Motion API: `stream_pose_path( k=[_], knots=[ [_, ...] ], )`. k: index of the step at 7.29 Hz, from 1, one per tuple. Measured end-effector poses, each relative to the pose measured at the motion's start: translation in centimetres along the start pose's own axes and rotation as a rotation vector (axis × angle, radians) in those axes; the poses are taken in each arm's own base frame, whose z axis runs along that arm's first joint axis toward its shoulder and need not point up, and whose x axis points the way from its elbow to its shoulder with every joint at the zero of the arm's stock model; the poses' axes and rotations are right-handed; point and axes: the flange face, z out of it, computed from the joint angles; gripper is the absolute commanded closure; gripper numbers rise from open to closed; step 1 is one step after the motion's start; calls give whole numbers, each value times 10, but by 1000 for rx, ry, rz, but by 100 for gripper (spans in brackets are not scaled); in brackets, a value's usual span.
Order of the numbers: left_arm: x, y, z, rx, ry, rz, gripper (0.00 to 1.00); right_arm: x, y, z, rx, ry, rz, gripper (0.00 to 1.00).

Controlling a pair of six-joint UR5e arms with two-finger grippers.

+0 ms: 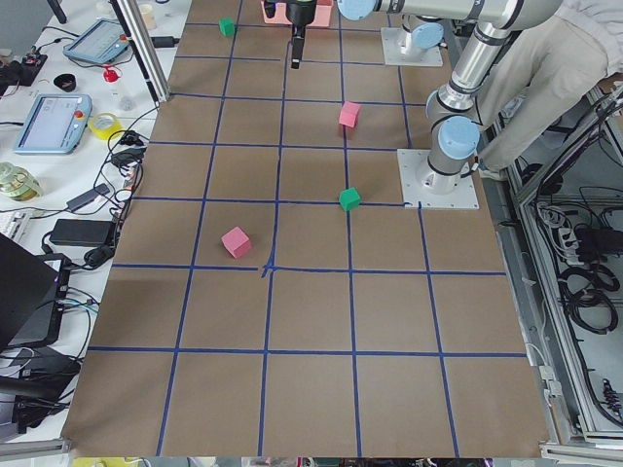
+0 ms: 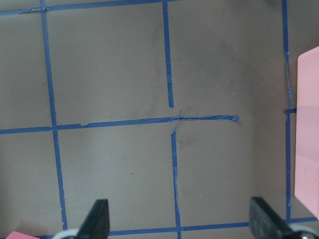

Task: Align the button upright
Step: 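Move the right gripper over the pink bin toward the yellow-capped button, then lower the right gripper into the pink bin around the button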

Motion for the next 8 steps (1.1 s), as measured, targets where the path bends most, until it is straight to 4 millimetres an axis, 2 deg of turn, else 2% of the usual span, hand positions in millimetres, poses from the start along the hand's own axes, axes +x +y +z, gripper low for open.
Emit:
stream_pose_path(
  k=[1, 3, 6, 7, 8],
  knots=[
    [0, 0, 0, 0, 0, 0, 0, 24, -10, 6, -11, 2, -4, 0],
    [0, 0, 0, 0, 0, 0, 0, 90, -32, 24, -38, 7, 16, 0],
    [0, 0, 0, 0, 0, 0, 0, 201, -73, 77, -40, 18, 25, 0],
    [0, 0, 0, 0, 0, 0, 0, 238, -82, 97, -28, 18, 8, 0],
    [0, 0, 0, 0, 0, 0, 0, 267, -82, 118, -21, 19, 14, 0]
  ],
)
